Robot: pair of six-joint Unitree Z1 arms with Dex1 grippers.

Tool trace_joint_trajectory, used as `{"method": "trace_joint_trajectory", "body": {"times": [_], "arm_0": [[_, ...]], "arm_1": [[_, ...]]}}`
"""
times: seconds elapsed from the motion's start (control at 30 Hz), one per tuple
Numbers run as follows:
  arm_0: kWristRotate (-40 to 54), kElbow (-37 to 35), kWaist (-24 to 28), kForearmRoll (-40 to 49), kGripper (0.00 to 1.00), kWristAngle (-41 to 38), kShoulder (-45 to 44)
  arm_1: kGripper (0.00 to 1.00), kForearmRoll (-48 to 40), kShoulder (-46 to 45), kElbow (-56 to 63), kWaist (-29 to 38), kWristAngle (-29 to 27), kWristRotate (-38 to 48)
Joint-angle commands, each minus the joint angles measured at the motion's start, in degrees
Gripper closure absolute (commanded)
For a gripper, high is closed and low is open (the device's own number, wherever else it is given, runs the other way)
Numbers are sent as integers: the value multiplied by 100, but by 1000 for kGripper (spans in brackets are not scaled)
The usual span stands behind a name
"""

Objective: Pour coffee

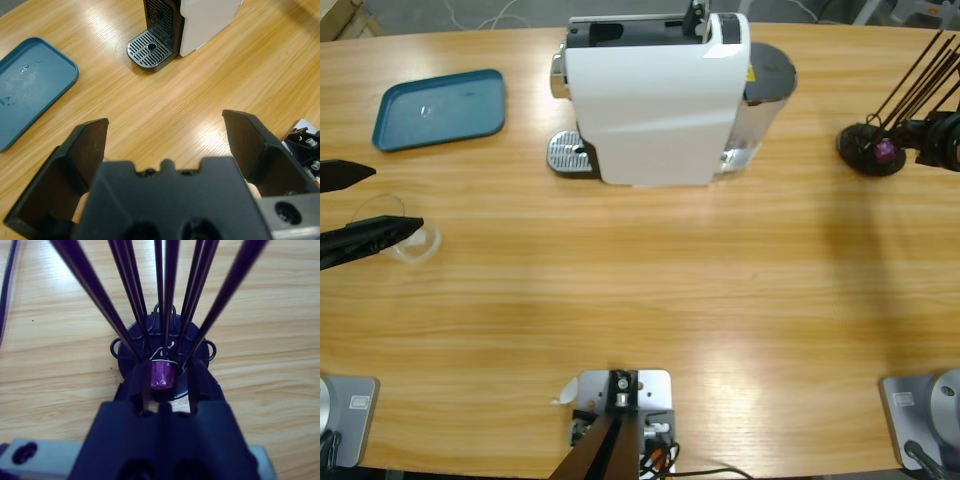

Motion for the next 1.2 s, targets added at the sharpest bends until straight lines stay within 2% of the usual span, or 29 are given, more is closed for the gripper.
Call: {"method": "trace_joint_trajectory", "body": {"times": [0.03,0.27,0.37,0.53,0.67,0.73,0.87,1.07,1.2], "arm_0": [[-77,235,48,-61,13,3,-113],[-82,243,48,-42,13,3,-179],[-77,235,48,-49,13,3,-158],[-82,235,48,-72,13,-20,-113],[-81,263,48,-59,13,-33,-299],[-75,279,48,9,13,-33,-383],[-65,279,48,62,13,-48,-429],[-65,291,48,62,13,-59,-346],[-65,314,48,62,13,-59,-338]], "arm_1": [[475,-194,432,10,152,3,153],[478,-415,575,170,158,-22,227],[478,-130,11,202,193,-138,220],[478,715,-1348,149,805,-554,171],[478,782,-1564,256,947,-644,318],[478,501,-1441,506,949,-691,401],[478,-724,-763,1207,949,-713,521],[478,-2136,320,1543,703,-677,524],[478,-2612,789,1652,601,-706,517]]}}
